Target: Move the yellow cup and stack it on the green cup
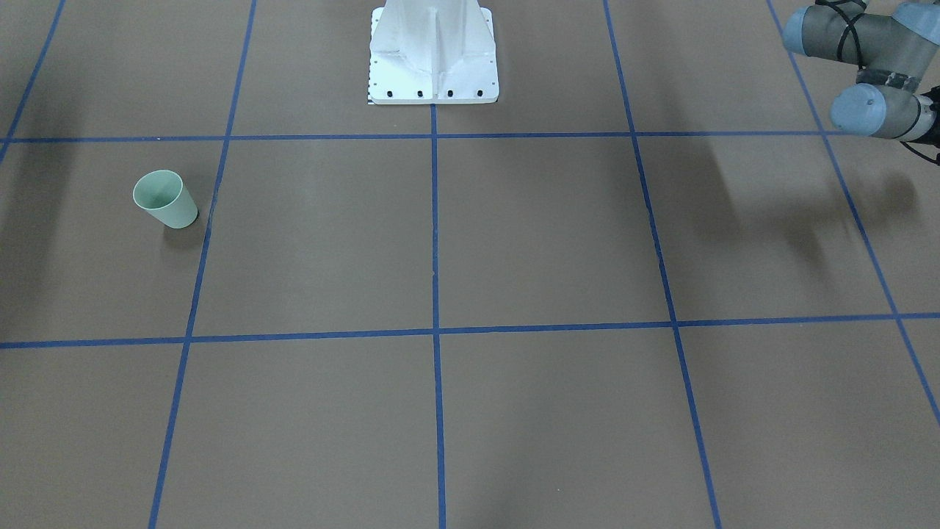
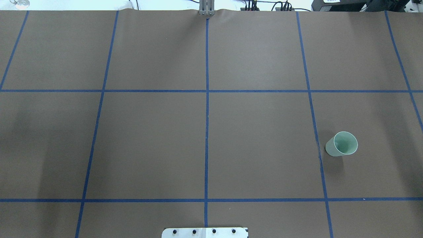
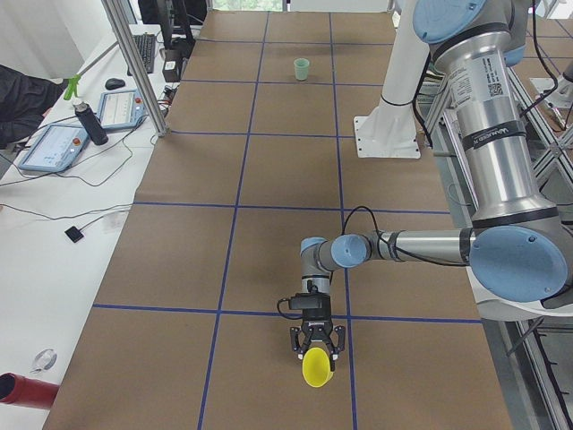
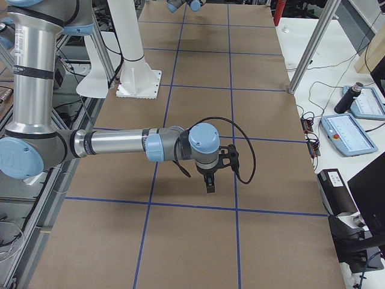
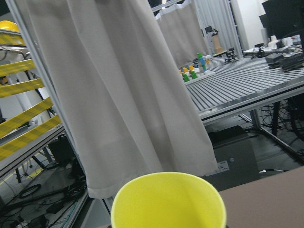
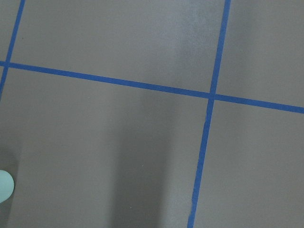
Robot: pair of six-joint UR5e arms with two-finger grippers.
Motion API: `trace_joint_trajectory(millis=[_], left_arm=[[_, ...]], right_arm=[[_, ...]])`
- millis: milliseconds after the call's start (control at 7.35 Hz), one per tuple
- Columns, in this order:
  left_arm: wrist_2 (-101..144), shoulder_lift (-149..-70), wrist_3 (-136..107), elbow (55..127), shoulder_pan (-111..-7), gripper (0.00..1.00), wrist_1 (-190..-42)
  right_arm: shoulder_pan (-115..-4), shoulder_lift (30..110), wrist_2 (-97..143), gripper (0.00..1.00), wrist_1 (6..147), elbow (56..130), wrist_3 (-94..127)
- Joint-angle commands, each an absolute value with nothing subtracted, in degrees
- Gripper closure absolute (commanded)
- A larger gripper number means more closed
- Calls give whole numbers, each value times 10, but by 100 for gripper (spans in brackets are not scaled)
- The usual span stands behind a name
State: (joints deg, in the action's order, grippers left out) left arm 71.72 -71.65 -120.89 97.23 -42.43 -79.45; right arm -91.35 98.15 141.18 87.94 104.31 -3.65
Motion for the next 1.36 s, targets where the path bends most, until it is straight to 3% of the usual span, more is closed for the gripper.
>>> trace_joint_trajectory(millis=[0, 816, 1224], left_arm=[[668, -722, -1144, 1003, -428, 100, -894], [621, -905, -837, 1024, -426, 100, -1214], [670, -996, -732, 1019, -423, 100, -1269]], right_arm=[[-918, 996, 1408, 0, 880, 1063, -31], [-915, 987, 1408, 0, 897, 1057, -27], [-887, 950, 1410, 0, 924, 1050, -7]])
